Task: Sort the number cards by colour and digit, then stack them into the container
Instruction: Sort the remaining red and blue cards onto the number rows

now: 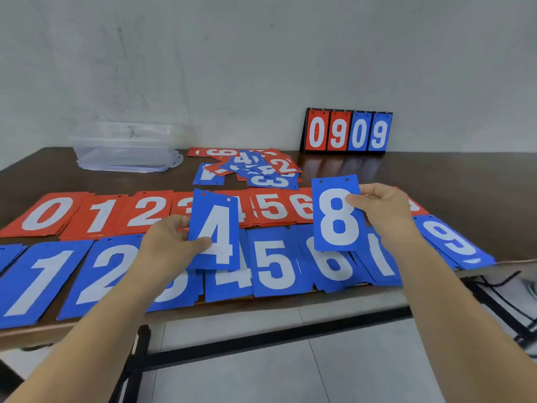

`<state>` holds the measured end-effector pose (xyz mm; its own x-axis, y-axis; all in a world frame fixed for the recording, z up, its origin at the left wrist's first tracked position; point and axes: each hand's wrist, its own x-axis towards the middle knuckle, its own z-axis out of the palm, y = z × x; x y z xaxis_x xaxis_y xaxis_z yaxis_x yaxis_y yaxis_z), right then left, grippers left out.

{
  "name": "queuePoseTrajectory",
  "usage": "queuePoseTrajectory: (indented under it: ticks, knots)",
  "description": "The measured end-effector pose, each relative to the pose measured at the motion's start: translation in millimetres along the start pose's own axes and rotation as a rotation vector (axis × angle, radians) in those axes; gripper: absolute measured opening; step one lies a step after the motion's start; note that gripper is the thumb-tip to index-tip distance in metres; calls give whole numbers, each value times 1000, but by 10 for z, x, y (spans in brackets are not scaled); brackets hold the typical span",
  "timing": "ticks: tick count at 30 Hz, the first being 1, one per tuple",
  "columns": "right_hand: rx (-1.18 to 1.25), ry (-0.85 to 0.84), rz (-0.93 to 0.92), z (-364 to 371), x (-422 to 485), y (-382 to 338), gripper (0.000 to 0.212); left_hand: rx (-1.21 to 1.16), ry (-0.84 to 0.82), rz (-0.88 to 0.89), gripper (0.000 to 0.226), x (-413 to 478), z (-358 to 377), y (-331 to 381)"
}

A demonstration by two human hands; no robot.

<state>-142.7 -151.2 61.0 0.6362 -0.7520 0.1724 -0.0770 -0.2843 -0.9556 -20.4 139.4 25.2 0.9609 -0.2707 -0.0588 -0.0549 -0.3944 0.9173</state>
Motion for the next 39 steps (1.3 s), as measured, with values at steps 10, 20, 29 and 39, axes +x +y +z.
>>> queuePoseTrajectory:
  ticks: [10, 20, 29, 39]
  knots:
    - [-11, -25, 23, -401, 148, 241, 20, 279, 194, 65, 48, -306, 368, -2]
    - [-30, -63, 37, -799, 315, 429, 14, 688, 263, -7, 63, -371, 571, 9]
    - [-19, -25, 41, -1331, 474, 578, 20, 702, 329, 62, 61, -373, 712, 41]
    - [-357, -57, 28, -1488, 713, 949, 36, 648, 307, 196, 65, -348, 1360, 256]
